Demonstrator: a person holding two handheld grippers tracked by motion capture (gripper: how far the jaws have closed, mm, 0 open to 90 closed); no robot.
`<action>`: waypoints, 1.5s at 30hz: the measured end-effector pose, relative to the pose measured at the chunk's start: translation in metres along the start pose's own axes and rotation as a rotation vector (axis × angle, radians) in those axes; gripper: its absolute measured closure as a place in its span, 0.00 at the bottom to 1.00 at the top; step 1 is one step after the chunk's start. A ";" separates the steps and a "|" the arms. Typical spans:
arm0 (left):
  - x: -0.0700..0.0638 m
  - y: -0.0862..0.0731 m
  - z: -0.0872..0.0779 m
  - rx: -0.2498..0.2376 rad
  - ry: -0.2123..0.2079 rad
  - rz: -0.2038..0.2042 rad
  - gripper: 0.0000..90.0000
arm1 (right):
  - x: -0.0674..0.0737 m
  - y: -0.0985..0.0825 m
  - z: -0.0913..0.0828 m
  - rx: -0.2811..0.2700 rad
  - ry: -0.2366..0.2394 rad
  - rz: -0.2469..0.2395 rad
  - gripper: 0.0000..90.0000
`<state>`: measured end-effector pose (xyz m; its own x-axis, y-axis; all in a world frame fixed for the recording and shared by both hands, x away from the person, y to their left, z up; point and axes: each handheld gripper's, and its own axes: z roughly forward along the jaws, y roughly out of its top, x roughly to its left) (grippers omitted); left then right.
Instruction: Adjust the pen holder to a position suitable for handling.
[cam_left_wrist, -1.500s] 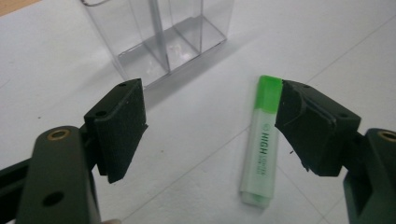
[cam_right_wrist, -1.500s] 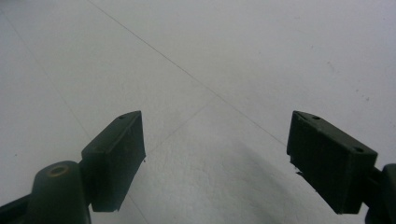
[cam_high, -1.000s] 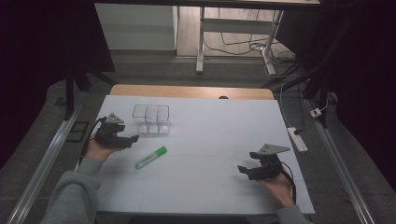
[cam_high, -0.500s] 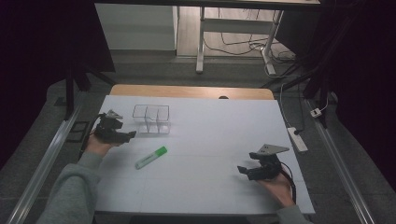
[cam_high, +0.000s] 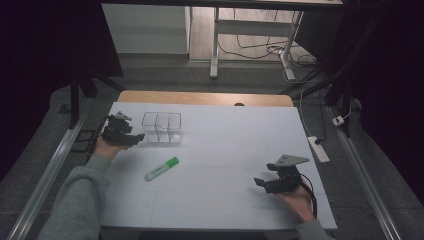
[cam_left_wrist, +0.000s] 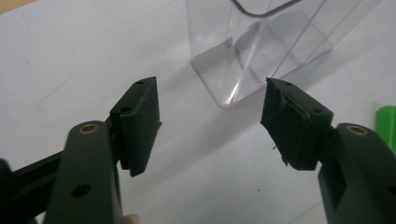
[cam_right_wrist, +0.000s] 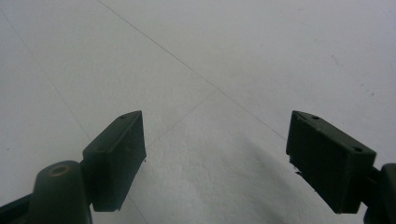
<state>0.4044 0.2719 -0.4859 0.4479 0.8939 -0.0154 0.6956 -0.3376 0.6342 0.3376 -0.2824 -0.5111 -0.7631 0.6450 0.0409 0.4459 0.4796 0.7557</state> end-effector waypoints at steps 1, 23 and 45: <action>0.001 0.000 0.001 0.002 0.003 0.000 0.44 | 0.000 0.000 0.000 0.002 -0.002 0.000 0.22; 0.016 0.011 0.028 -0.018 -0.017 -0.057 0.99 | -0.001 -0.001 0.001 0.012 -0.005 -0.001 0.22; 0.018 0.018 0.037 -0.042 -0.075 -0.076 0.99 | -0.001 -0.002 0.002 0.019 -0.007 0.000 0.22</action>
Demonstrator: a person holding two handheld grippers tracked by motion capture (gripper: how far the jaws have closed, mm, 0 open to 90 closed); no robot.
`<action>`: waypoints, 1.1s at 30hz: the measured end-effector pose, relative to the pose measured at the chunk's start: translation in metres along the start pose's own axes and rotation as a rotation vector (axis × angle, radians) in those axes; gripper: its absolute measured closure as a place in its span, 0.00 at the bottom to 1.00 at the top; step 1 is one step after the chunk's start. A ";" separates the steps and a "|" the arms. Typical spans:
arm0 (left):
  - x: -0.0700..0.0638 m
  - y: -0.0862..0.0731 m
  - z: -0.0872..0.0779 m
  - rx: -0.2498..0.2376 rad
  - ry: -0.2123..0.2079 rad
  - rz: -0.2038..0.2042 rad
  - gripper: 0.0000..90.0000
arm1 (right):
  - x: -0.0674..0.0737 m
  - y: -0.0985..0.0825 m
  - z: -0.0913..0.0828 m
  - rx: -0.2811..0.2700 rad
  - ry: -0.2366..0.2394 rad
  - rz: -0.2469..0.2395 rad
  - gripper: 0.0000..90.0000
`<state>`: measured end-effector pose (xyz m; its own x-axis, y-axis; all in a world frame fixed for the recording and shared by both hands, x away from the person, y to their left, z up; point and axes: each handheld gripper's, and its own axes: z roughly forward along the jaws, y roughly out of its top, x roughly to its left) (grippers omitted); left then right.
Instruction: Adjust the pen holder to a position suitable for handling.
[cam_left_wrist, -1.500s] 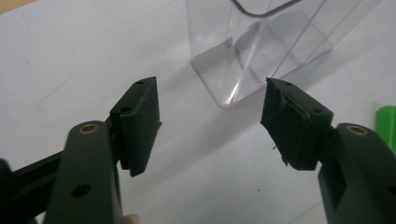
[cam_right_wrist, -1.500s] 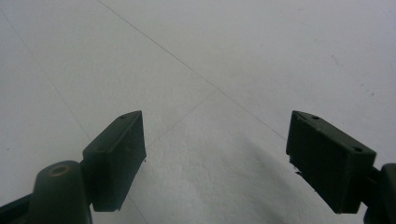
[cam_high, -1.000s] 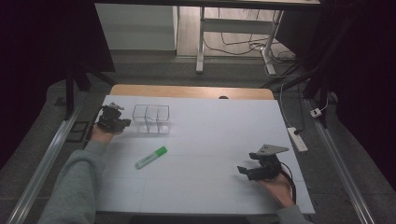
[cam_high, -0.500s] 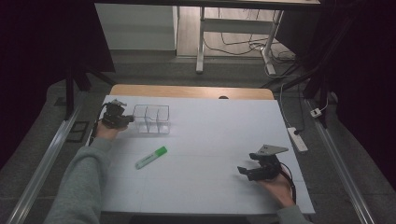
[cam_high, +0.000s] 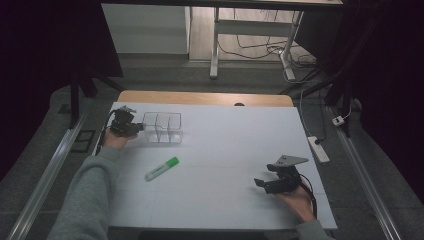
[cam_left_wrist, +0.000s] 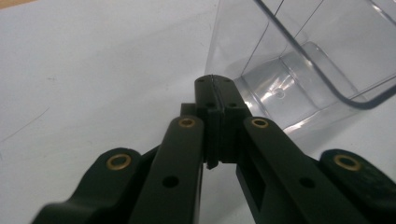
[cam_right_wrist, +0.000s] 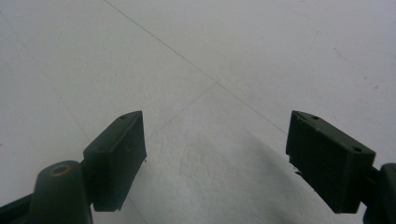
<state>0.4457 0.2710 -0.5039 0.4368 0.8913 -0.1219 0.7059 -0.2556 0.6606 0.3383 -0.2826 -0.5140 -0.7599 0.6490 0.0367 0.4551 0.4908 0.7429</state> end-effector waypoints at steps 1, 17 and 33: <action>0.000 0.000 0.000 0.000 -0.005 -0.002 0.99 | 0.000 0.000 0.000 0.000 0.000 0.000 0.22; -0.014 0.009 0.011 0.007 -0.044 0.020 0.99 | 0.000 0.000 0.000 0.003 0.000 -0.002 0.22; -0.035 0.021 0.023 0.028 -0.072 0.062 0.99 | 0.000 0.000 0.000 0.000 0.006 0.000 0.22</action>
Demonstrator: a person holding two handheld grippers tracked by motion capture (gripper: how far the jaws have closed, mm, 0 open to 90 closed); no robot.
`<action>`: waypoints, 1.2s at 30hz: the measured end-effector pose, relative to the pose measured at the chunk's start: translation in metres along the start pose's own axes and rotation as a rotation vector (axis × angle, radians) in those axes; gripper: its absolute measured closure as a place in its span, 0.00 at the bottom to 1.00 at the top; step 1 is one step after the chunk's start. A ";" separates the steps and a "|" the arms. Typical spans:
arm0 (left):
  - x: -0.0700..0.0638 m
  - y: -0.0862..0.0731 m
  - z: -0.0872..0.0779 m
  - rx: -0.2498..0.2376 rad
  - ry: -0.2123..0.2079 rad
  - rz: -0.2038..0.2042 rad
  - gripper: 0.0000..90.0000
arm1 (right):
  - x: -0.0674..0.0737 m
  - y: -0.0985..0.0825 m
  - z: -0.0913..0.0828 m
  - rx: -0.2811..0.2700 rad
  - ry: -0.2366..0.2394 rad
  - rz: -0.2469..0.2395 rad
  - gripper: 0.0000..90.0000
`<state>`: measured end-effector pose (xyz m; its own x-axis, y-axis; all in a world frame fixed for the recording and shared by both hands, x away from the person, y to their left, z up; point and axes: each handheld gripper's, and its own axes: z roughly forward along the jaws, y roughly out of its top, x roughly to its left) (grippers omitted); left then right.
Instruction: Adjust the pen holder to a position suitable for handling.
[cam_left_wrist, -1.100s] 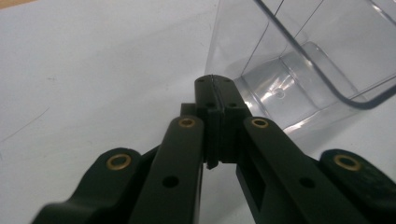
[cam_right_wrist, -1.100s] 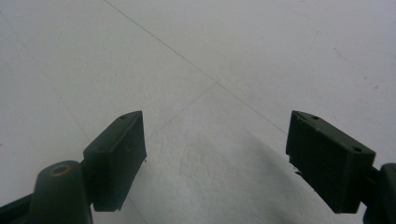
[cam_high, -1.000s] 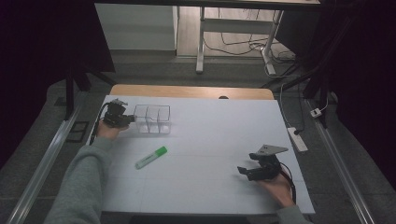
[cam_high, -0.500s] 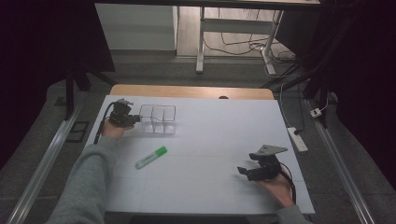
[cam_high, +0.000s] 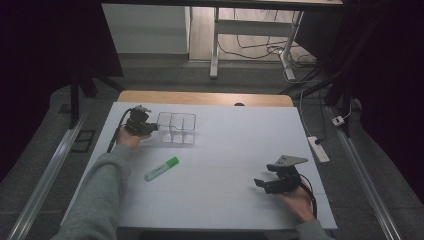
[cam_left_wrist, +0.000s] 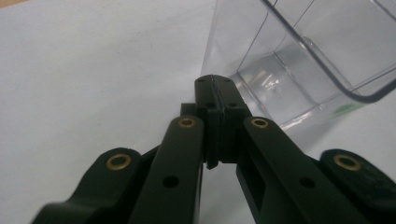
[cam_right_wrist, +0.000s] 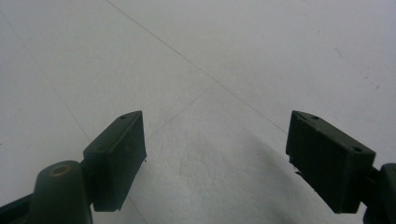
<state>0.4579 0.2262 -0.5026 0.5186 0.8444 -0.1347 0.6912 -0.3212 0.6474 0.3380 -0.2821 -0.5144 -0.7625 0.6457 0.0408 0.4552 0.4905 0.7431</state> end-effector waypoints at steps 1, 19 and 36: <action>-0.001 0.001 0.001 0.001 -0.002 0.002 0.99 | 0.000 0.000 0.000 0.001 -0.003 0.000 0.22; -0.031 0.013 0.017 0.011 -0.072 0.063 0.99 | -0.001 -0.001 0.000 -0.002 0.004 0.003 0.22; -0.044 0.017 0.026 0.016 -0.106 0.093 0.99 | -0.001 -0.001 0.001 0.004 -0.001 0.005 0.22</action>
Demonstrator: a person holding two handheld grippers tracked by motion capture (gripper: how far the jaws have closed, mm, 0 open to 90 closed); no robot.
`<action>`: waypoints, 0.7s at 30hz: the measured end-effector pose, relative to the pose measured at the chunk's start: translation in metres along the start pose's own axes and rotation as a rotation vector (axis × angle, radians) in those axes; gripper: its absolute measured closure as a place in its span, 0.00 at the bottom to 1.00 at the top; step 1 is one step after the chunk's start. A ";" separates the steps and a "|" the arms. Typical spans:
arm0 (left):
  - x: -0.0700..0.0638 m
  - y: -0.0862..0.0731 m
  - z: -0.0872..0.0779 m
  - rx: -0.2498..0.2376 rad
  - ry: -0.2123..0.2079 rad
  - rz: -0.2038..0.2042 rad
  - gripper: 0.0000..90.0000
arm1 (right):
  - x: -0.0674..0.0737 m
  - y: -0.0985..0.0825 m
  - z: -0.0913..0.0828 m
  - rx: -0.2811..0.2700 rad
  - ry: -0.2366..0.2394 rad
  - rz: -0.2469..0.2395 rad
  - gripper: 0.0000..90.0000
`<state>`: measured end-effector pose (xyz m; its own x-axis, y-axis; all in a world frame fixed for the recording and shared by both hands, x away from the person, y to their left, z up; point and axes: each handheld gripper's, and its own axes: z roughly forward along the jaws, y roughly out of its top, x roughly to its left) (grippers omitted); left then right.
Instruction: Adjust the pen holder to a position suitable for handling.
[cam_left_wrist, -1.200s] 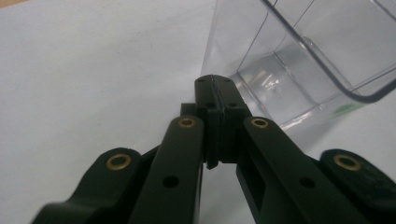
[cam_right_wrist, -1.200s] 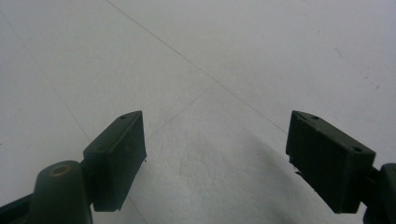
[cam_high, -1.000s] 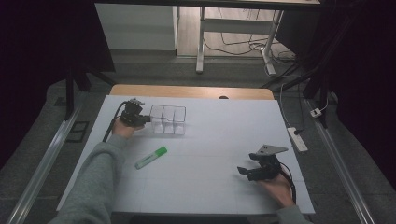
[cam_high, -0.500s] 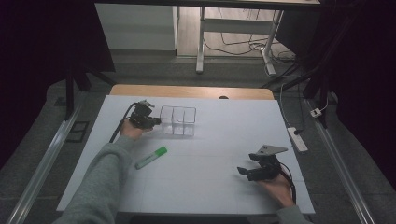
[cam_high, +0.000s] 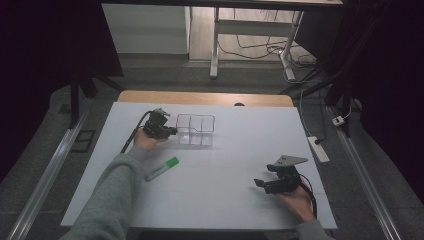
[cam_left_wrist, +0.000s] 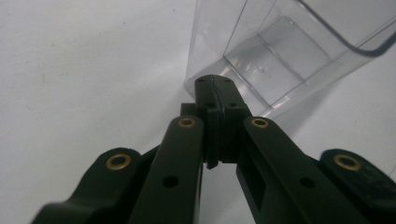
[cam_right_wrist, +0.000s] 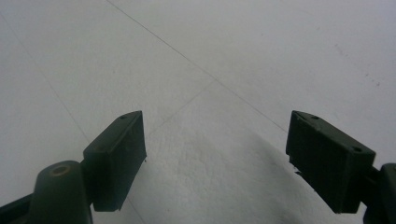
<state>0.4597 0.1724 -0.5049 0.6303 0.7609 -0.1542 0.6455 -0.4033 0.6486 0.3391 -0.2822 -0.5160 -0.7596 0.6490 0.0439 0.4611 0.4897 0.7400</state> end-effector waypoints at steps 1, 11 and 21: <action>-0.001 0.001 0.001 -0.001 -0.002 0.002 0.99 | 0.000 0.000 0.000 0.001 0.000 0.000 0.22; -0.007 0.007 0.007 0.006 -0.016 0.013 0.99 | 0.000 0.000 0.000 0.007 -0.001 -0.004 0.22; -0.009 0.009 0.004 -0.022 -0.013 0.031 0.99 | -0.002 0.000 0.000 0.001 -0.001 0.001 0.22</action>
<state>0.4617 0.1600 -0.5000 0.6555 0.7415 -0.1434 0.6162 -0.4154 0.6691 0.3401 -0.2834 -0.5161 -0.7588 0.6499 0.0436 0.4618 0.4897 0.7395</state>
